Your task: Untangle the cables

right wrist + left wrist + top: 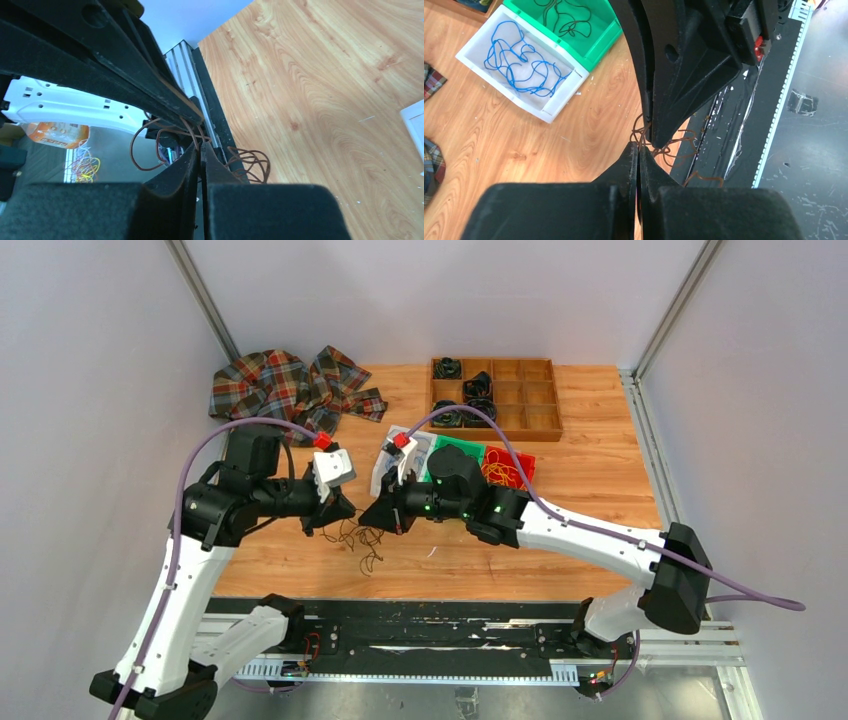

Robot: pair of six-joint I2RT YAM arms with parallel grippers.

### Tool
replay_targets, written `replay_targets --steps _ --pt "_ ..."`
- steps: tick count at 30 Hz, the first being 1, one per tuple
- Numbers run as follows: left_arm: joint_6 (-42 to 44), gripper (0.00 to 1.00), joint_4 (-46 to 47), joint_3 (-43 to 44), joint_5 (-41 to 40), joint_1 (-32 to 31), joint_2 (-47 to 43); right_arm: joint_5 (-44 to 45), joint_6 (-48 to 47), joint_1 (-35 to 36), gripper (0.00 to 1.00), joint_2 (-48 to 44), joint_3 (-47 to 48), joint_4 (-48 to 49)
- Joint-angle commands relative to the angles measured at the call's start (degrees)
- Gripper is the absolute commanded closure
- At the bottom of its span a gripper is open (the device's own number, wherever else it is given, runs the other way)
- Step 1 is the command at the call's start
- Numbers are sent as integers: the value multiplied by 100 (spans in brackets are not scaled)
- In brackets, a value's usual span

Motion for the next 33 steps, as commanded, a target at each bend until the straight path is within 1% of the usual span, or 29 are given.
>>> replay_targets --steps 1,3,7,8,9,13,17,21,28,33 --pt "-243 100 54 48 175 6 -143 624 -309 -66 94 -153 72 264" --pt "-366 99 63 10 381 4 -176 916 -361 -63 92 -254 -139 693" --pt "-611 100 51 75 678 5 -157 1162 -465 -58 82 -305 -407 1303" --pt "-633 100 34 109 776 5 -146 1168 -577 -37 77 -305 -462 1492" --pt "-653 99 6 138 873 4 -128 1236 -726 8 74 -309 -549 1665" --pt "-741 100 -29 296 1128 4 -28 1557 -1190 220 67 -280 -712 2203" --pt "-780 99 -32 580 1141 4 86 1514 -1189 276 63 -133 -859 2568" --pt "-752 100 -33 932 1107 5 153 1434 -1132 297 62 -32 -1218 3010" --pt "-698 100 -34 1444 933 9 221 1474 -1082 340 62 -80 -1835 3279" --pt "-650 100 -32 1894 819 11 276 1567 -1081 342 62 -106 -2124 3264"
